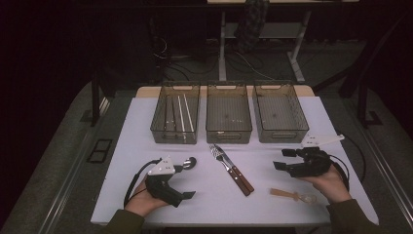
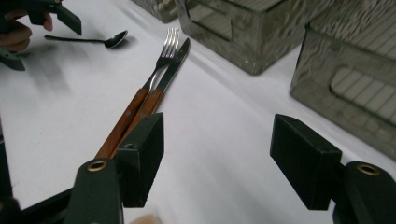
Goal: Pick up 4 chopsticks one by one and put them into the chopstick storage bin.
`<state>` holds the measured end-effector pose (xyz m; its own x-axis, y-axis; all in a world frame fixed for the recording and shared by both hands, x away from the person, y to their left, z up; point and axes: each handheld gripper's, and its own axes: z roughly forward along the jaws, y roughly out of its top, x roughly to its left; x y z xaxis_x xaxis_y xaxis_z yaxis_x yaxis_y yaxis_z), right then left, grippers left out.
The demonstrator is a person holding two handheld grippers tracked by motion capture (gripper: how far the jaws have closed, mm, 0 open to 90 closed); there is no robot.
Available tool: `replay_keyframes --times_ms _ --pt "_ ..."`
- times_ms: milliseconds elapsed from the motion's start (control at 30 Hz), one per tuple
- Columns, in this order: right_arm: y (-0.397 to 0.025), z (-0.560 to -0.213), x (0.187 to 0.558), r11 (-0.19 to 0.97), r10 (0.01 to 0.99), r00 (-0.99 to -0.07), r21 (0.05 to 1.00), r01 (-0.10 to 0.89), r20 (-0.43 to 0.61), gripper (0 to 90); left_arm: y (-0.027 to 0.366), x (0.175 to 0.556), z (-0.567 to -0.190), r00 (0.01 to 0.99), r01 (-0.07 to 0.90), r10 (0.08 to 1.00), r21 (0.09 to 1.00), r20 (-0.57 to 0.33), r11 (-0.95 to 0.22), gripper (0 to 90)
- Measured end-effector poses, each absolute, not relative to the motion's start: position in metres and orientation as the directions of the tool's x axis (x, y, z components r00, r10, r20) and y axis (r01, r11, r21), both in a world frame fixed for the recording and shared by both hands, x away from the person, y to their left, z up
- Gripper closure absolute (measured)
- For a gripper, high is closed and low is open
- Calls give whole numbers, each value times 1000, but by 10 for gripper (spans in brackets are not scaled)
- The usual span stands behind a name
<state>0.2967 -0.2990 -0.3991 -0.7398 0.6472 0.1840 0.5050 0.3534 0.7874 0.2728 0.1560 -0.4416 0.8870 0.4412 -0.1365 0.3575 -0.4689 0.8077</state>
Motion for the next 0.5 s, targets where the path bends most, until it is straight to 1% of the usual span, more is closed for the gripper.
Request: replay_keyframes --times_ms 500 --pt "-322 -419 266 363 651 -732 763 535 203 347 157 273 -442 883 361 450 803 -131 -474 1"
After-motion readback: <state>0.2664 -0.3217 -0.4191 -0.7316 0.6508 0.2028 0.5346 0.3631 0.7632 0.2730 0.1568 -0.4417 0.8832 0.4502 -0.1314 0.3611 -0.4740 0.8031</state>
